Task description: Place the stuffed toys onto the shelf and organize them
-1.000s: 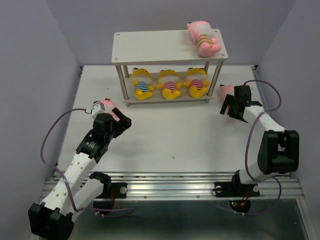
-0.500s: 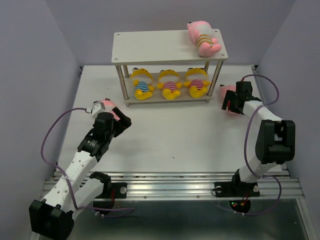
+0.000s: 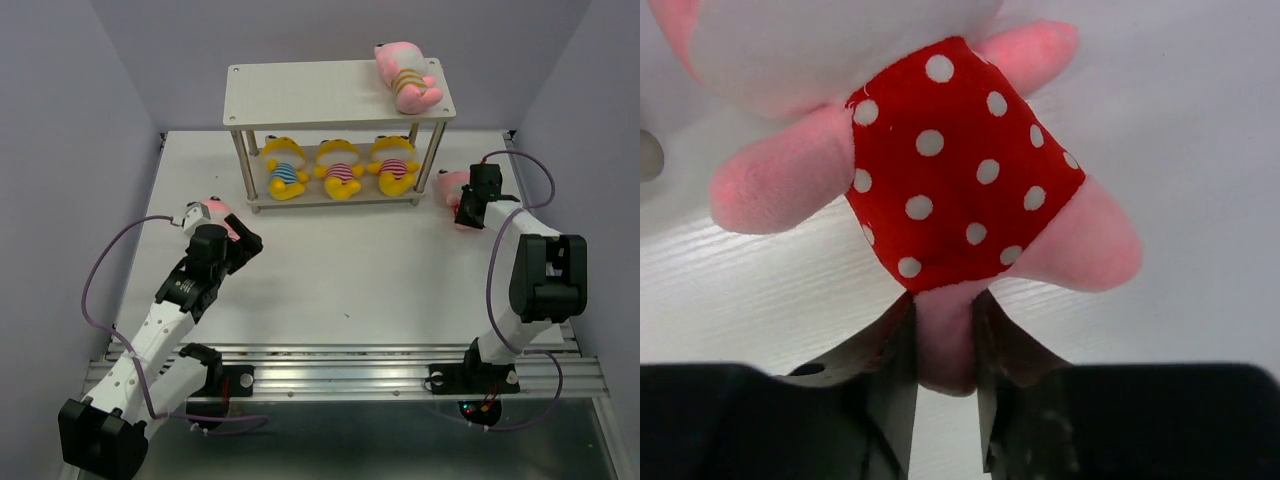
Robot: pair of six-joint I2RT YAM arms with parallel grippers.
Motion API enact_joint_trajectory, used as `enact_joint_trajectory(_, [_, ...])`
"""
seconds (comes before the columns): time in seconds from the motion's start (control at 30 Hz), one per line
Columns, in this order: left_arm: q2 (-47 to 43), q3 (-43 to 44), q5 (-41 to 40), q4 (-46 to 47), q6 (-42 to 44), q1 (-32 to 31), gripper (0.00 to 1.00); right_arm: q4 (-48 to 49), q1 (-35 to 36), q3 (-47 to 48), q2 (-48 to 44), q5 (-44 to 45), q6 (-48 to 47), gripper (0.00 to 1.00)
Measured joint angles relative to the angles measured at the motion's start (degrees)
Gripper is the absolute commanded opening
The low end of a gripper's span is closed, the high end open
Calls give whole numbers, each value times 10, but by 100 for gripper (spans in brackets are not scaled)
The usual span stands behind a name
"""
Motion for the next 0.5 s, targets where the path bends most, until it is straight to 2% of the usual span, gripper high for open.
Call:
enact_joint_trajectory(0.2, [0, 0, 0, 0, 0, 0, 99, 2, 0, 0, -2, 9, 12, 2])
enact_joint_trajectory(0.37, [0, 0, 0, 0, 0, 0, 99, -5, 0, -20, -47, -17, 41, 1])
enact_joint_trajectory(0.5, [-1, 0, 0, 0, 0, 0, 99, -42, 0, -72, -147, -58, 65, 1])
